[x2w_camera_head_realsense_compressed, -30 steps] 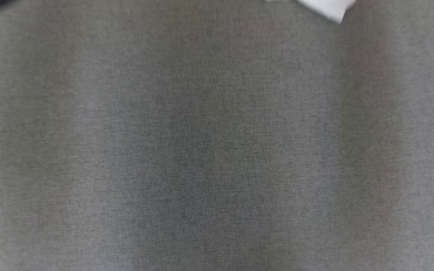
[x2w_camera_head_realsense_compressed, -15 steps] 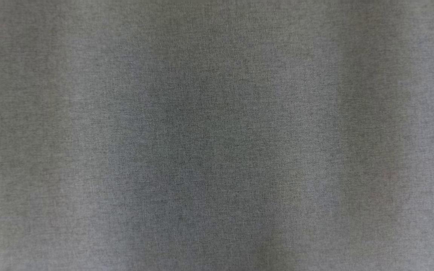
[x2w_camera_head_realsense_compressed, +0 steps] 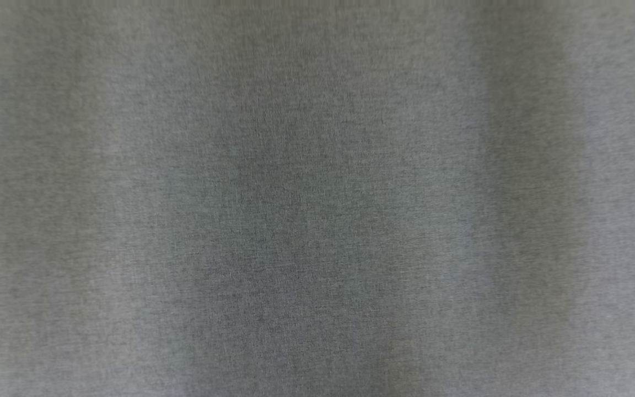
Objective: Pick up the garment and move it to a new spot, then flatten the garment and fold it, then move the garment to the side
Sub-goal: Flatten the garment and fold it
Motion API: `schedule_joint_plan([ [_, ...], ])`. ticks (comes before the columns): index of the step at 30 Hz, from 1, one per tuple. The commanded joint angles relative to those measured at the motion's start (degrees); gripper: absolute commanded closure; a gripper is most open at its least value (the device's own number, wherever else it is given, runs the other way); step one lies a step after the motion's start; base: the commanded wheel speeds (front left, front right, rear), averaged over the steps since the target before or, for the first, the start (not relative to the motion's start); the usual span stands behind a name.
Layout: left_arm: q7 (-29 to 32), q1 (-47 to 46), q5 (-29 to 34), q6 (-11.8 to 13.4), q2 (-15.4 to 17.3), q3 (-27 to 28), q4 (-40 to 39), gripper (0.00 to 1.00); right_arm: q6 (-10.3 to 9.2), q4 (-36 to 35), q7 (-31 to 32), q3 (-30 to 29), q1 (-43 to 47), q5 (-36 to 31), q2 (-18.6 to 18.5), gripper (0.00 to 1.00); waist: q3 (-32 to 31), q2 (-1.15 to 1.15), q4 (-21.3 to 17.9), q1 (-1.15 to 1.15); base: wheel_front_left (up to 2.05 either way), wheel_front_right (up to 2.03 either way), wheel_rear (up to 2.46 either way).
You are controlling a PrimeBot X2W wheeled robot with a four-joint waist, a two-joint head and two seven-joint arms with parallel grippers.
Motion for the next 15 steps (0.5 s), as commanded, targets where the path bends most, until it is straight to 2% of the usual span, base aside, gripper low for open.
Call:
schedule_joint_plan([
  [1,-0.64,3.49,0.16,0.13,1.42,-1.07,-0.93,1.0,0.15,-2.49,-1.15,1.68,4.34,2.18,0.3,1.0,-4.08,-0.01,-1.27,0.0,0.0,0.0,0.0],
  [4,-1.01,11.19,-0.57,0.13,2.73,-2.04,-3.05,1.0,0.15,-7.81,-2.01,5.13,13.42,6.96,-0.06,1.0,-7.89,-0.01,-2.06,0.0,0.0,0.0,0.0],
  [7,-1.12,19.76,-1.42,0.13,5.44,-0.08,-7.54,1.0,0.15,-13.39,-2.8,7.93,23.5,12.29,-1.46,1.0,-11.69,-0.01,-2.89,0.0,0.0,0.0,0.0],
  [10,-1.11,30.37,-2.35,1.3,7.29,3.82,-14.09,1.0,0.15,-18.67,-3.53,9.82,33.38,16.83,-3.66,1.0,-15.09,-0.01,-3.22,0.0,0.0,0.0,0.0],
  [15,-1.05,48.66,-1.36,4.61,8.75,8.63,-27.38,1.0,0.15,-27.28,-4.51,12.08,49.95,21.6,-7.08,1.0,-19.68,-0.01,-2.22,0.0,0.0,0.0,0.0],
])
